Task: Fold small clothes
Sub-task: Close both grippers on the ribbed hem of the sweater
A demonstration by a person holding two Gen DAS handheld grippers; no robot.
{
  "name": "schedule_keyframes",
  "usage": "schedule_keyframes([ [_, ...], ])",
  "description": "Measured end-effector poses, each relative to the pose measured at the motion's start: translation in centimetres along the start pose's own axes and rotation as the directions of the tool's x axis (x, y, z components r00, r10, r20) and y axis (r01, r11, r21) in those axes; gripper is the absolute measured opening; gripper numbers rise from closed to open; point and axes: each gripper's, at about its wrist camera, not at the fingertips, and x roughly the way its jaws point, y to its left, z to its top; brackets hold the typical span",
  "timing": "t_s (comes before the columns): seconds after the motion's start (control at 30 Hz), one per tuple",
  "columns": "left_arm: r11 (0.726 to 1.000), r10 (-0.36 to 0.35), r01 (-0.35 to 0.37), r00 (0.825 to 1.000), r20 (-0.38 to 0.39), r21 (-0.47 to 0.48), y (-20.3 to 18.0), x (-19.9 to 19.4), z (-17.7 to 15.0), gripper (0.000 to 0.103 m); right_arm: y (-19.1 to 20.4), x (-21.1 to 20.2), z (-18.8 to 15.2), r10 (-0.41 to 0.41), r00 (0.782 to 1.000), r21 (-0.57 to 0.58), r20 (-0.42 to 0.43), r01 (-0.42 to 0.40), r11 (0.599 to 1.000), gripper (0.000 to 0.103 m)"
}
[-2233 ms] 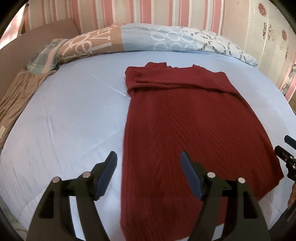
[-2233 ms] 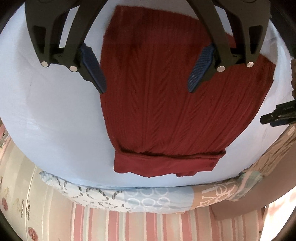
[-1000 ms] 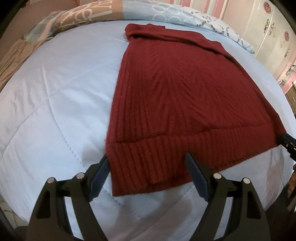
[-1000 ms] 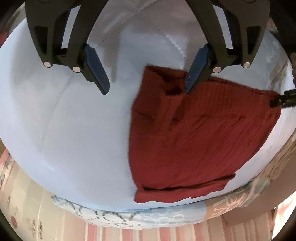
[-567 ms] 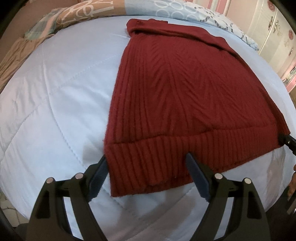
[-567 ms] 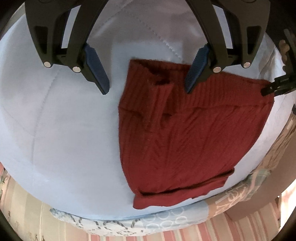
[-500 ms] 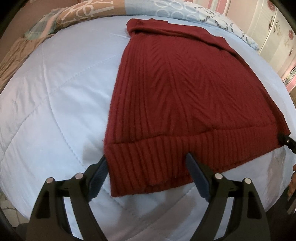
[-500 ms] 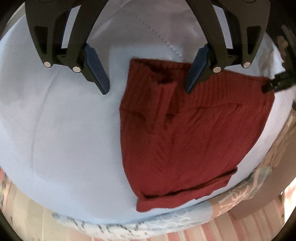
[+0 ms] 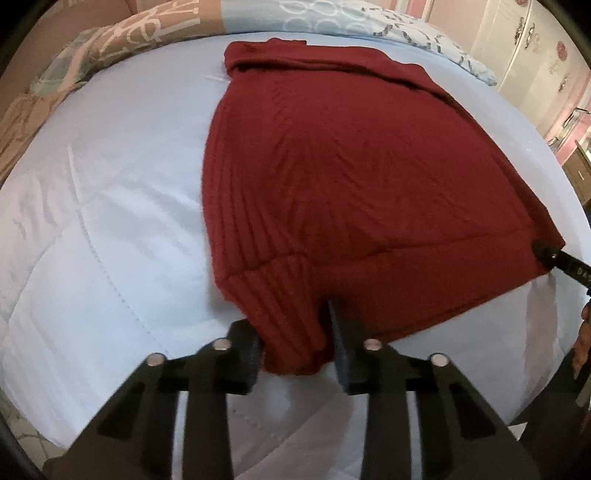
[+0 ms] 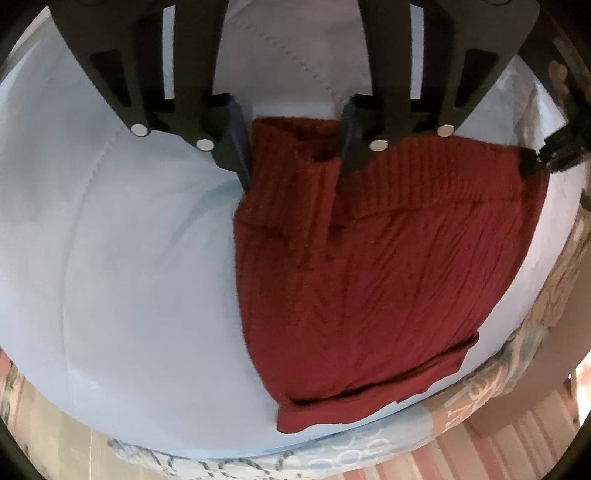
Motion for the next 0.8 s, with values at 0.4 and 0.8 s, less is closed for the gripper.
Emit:
schedule_keyframes([
  [0.4,0.998,-0.047,0.048,0.998,0.035,-0.031,0.9,-0.6,0.2,0.014,0.7,-0.7,0.3,0.040,0.998,-0.038,0.037,-0.039,0.999,0.013],
  [0.8,0.999,-0.031,0.033,0.995,0.096,-0.013,1.0,-3.9,-3.0,0.013,2.1,-3.9,-2.2,0.059,0.996,-0.160,0.068,-0.047,0.986,0.012],
])
